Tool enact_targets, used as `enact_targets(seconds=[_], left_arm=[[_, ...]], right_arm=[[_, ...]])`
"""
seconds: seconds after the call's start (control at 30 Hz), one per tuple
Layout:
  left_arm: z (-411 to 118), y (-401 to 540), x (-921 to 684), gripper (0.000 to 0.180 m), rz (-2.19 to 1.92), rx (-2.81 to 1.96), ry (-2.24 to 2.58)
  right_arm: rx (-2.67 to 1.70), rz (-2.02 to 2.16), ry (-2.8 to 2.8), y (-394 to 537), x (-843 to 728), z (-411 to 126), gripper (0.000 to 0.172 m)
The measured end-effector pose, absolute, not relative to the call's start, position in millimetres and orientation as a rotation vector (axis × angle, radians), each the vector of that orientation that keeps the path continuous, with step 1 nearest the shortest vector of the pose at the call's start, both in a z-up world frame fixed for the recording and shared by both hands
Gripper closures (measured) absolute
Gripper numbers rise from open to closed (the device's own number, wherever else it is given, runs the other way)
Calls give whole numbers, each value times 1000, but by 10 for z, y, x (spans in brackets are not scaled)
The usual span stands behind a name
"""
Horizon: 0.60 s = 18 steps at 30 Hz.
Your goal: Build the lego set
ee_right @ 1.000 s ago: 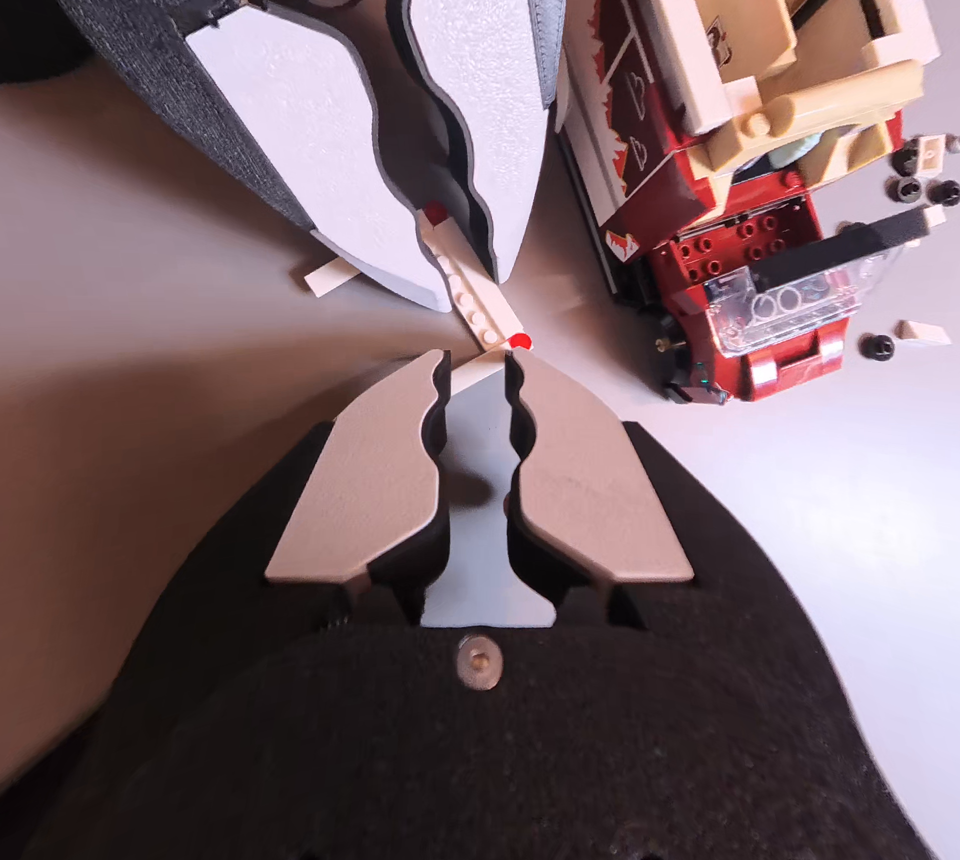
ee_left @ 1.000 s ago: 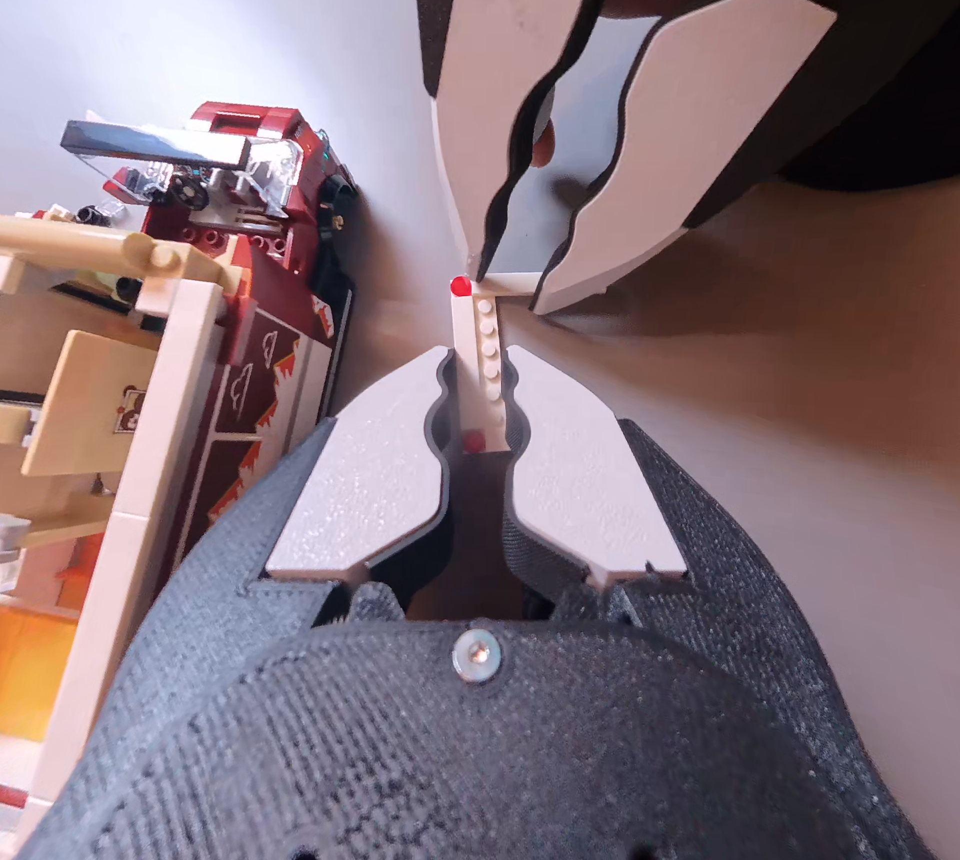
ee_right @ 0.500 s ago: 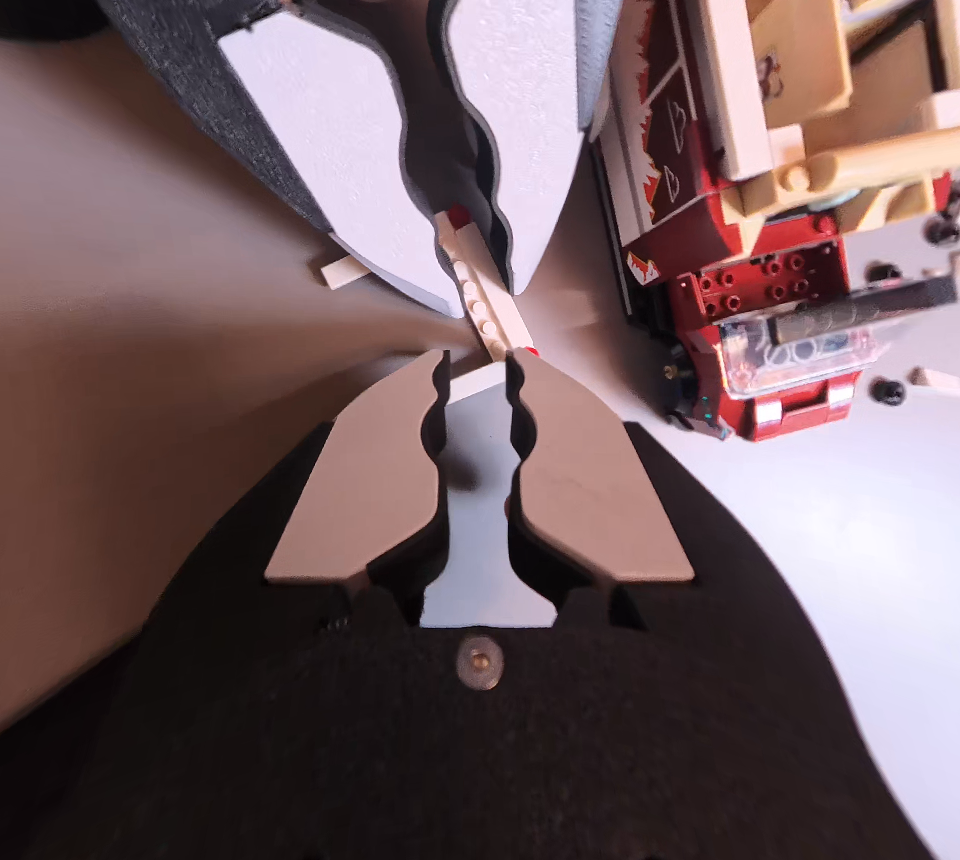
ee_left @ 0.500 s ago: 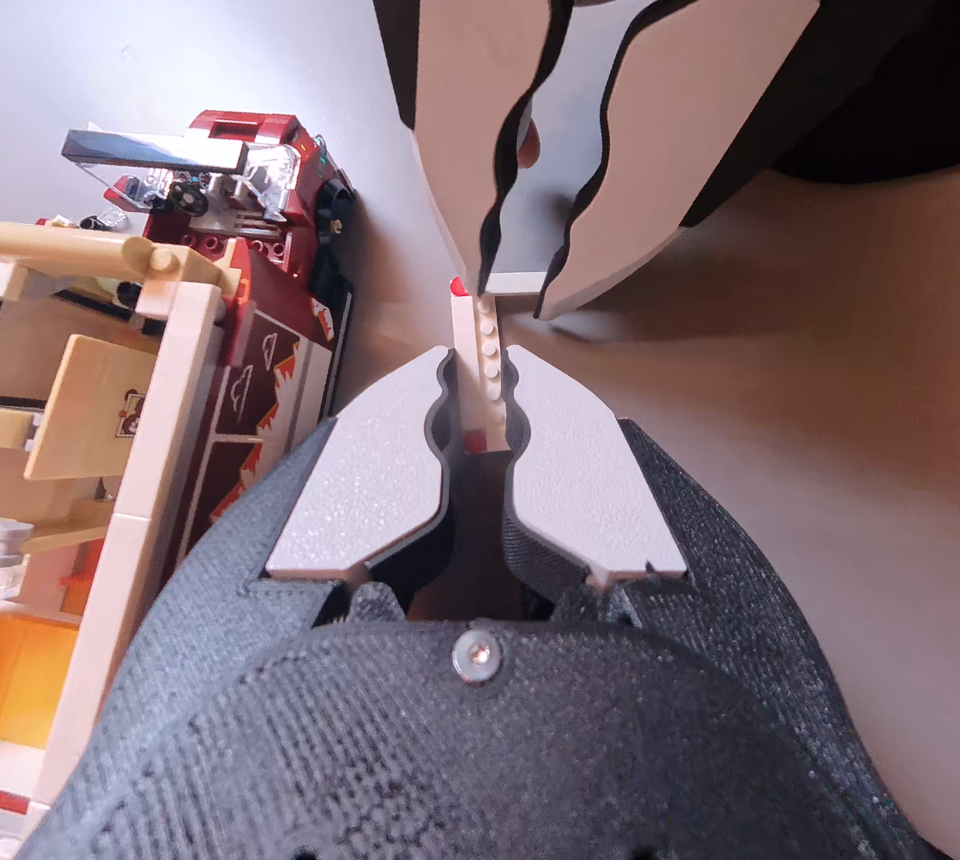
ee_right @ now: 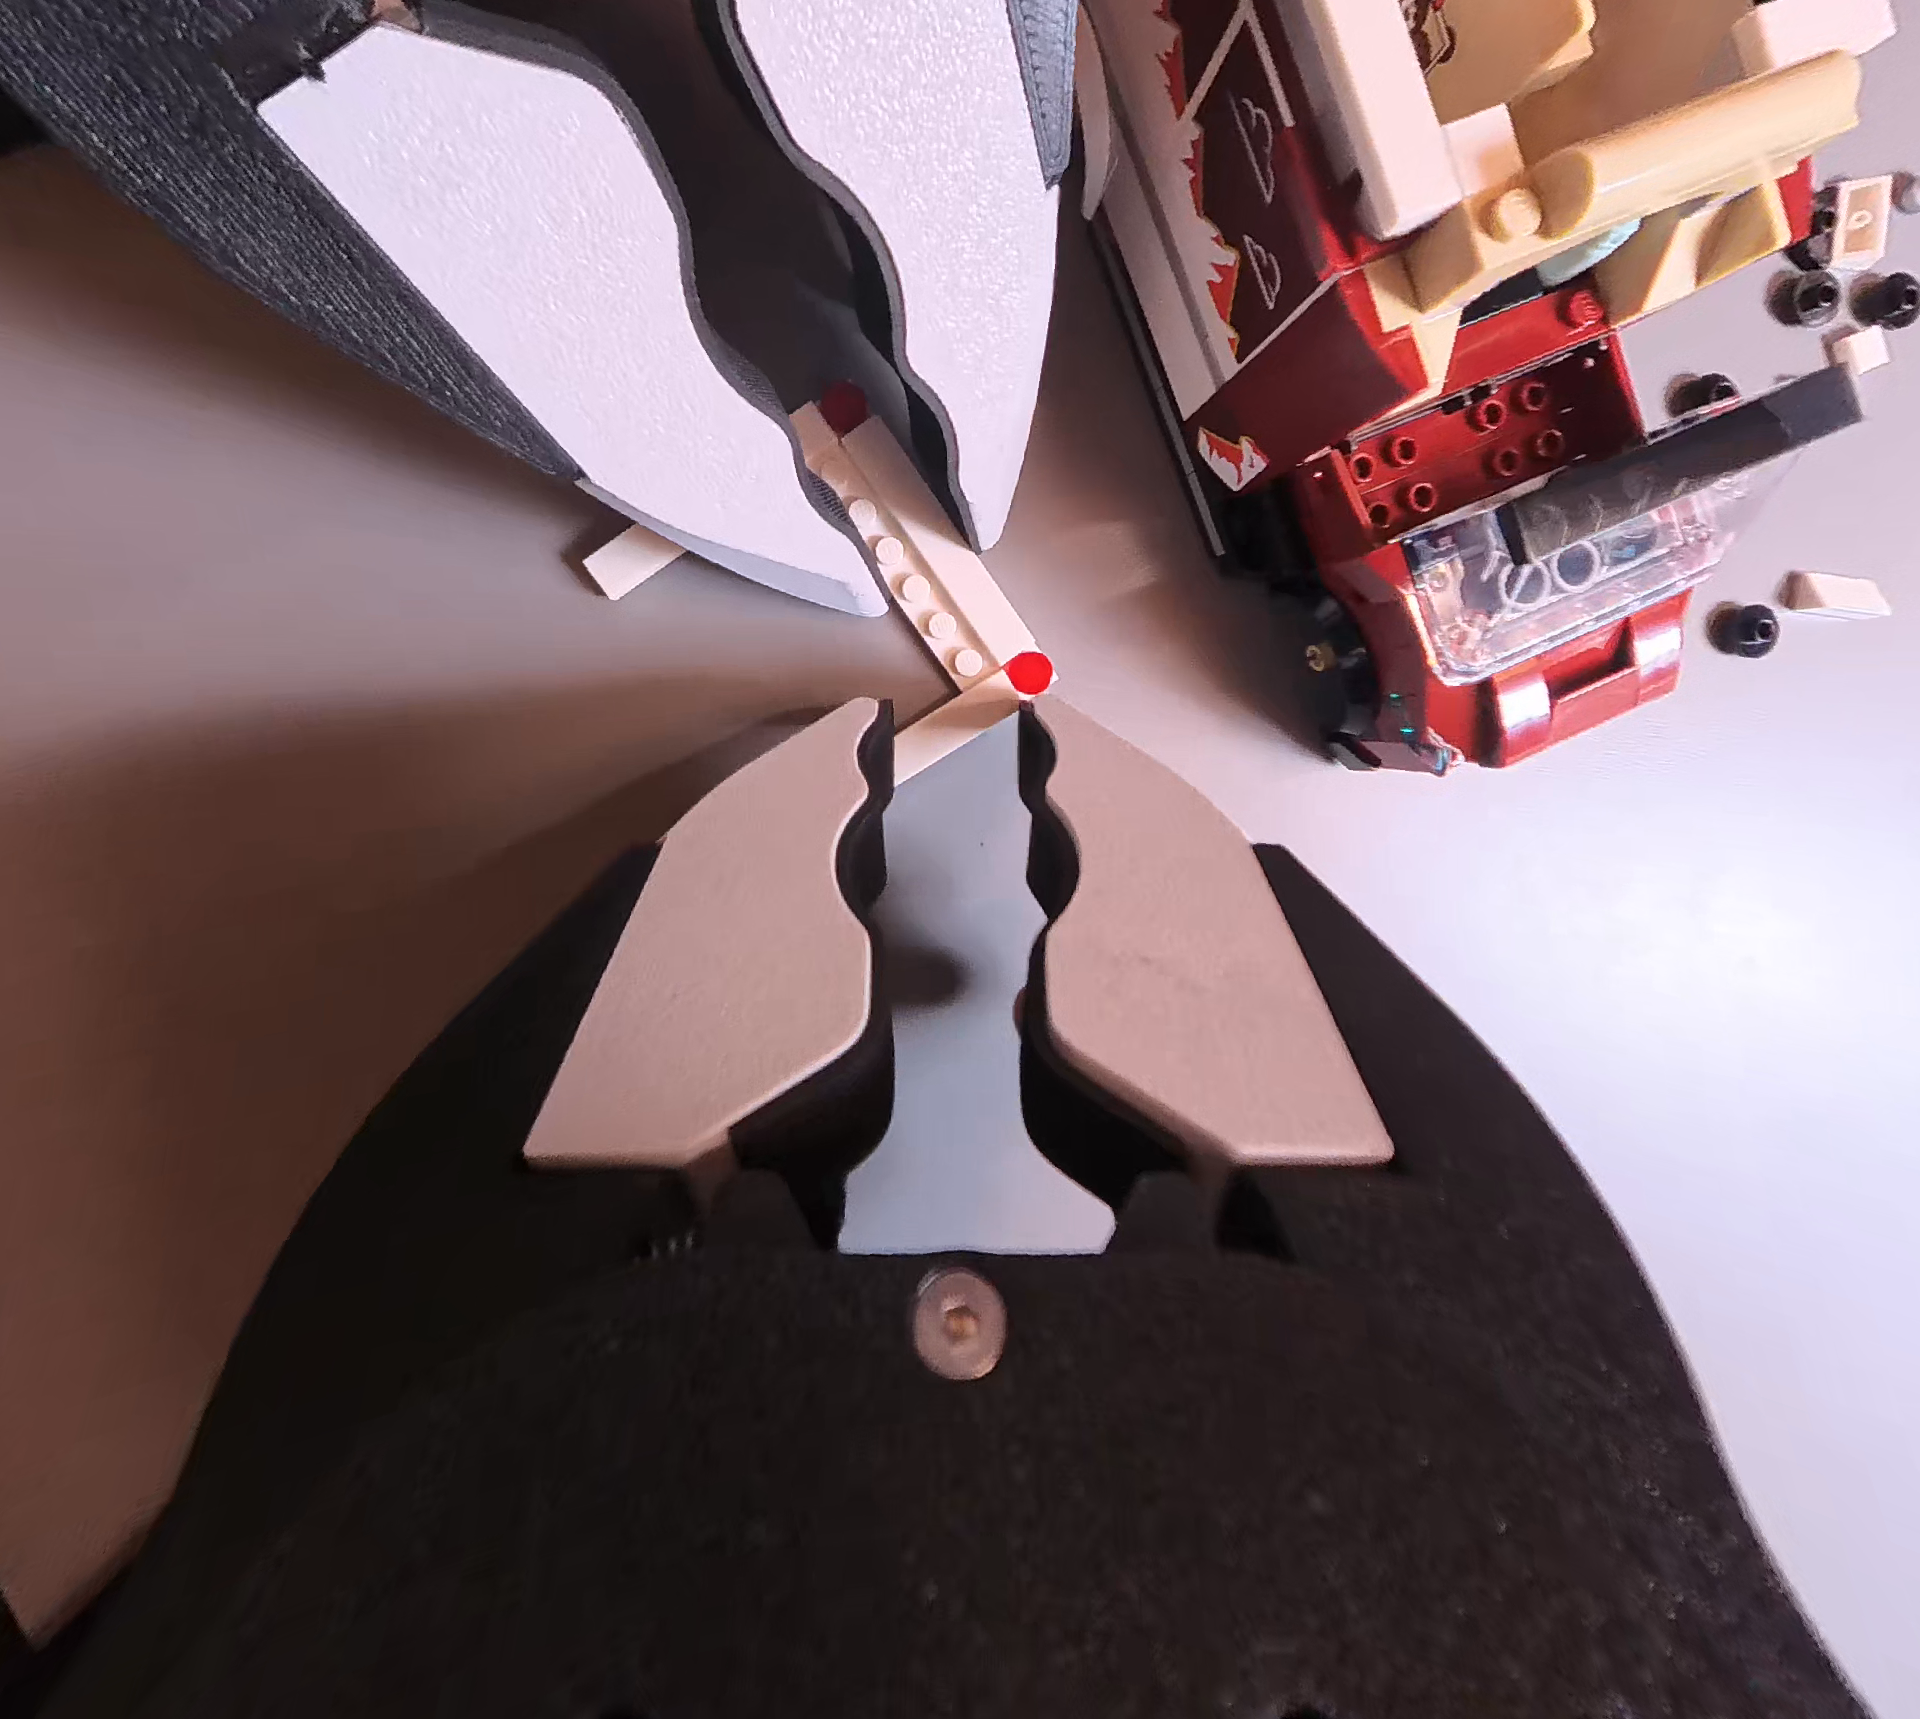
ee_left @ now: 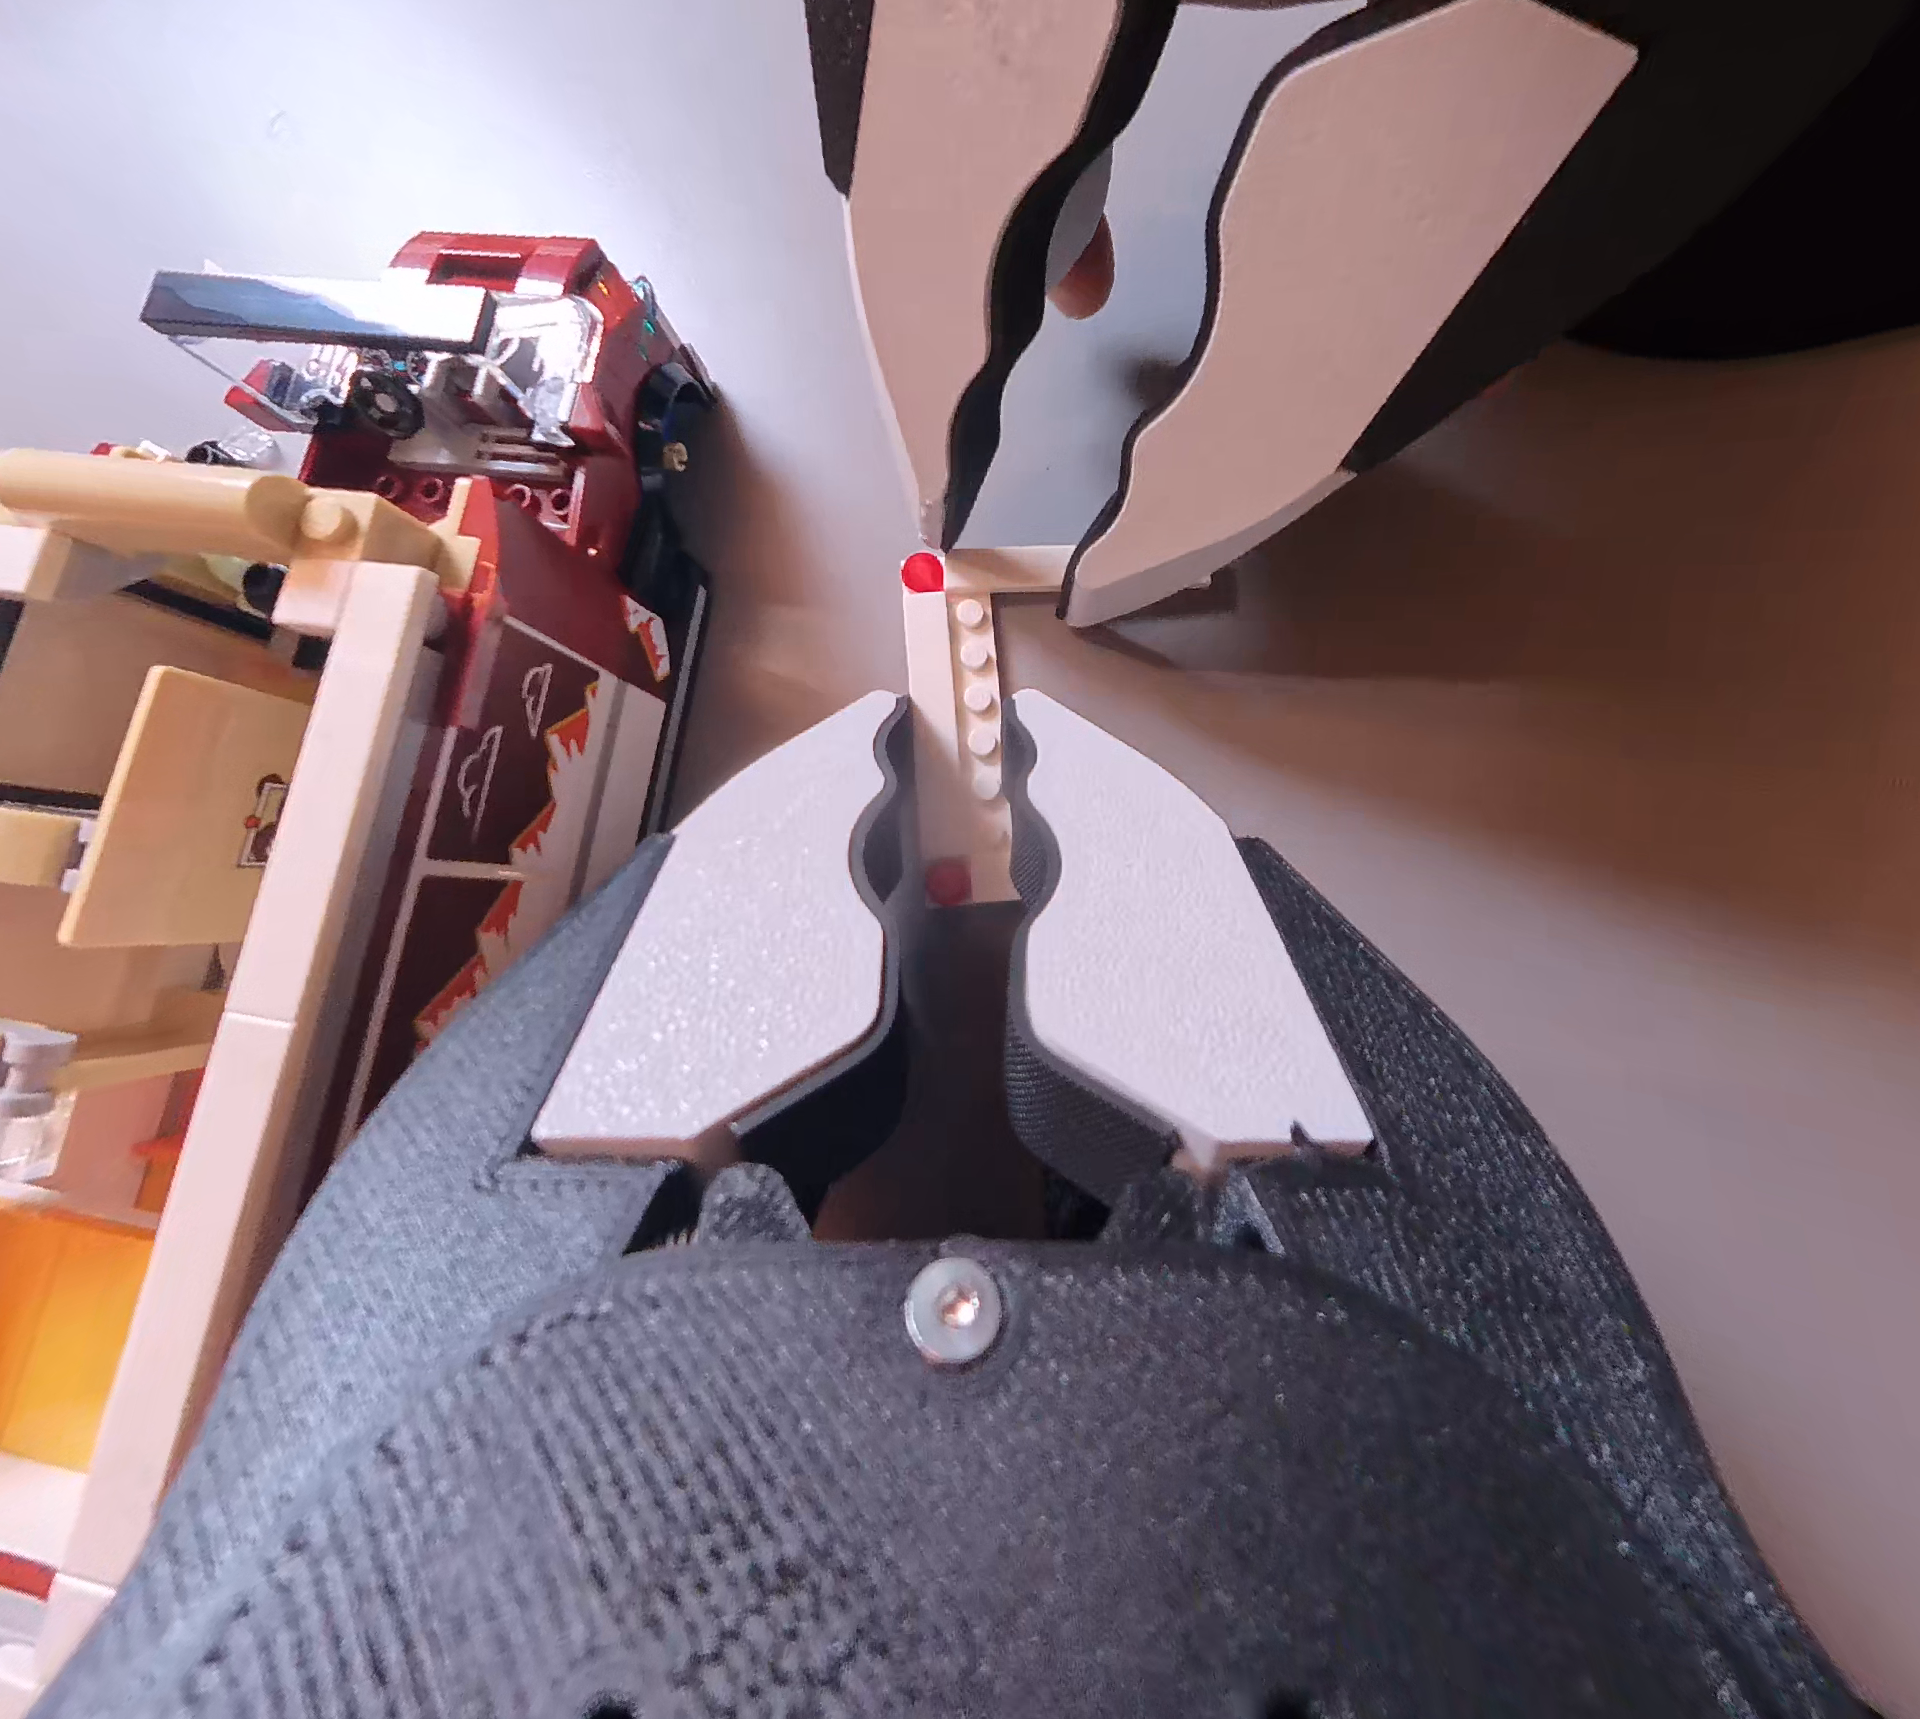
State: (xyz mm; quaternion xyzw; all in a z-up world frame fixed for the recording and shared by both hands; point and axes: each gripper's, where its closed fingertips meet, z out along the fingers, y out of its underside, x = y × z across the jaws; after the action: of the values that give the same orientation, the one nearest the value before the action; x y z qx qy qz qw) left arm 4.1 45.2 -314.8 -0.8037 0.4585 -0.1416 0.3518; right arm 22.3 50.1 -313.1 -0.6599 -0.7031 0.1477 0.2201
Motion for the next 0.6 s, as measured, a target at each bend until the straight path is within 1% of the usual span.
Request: enact_targets(seconds=[0.13,0.6], left_arm=[[-3148,453,42,164,-364,-2081,1182],[-3149,449,47,164,-359,-2074,1190]], right_arm=[[-1852,397,-1920,514,235,-3127,146],[-1849,420,-1958,490,239,-3154,149]])
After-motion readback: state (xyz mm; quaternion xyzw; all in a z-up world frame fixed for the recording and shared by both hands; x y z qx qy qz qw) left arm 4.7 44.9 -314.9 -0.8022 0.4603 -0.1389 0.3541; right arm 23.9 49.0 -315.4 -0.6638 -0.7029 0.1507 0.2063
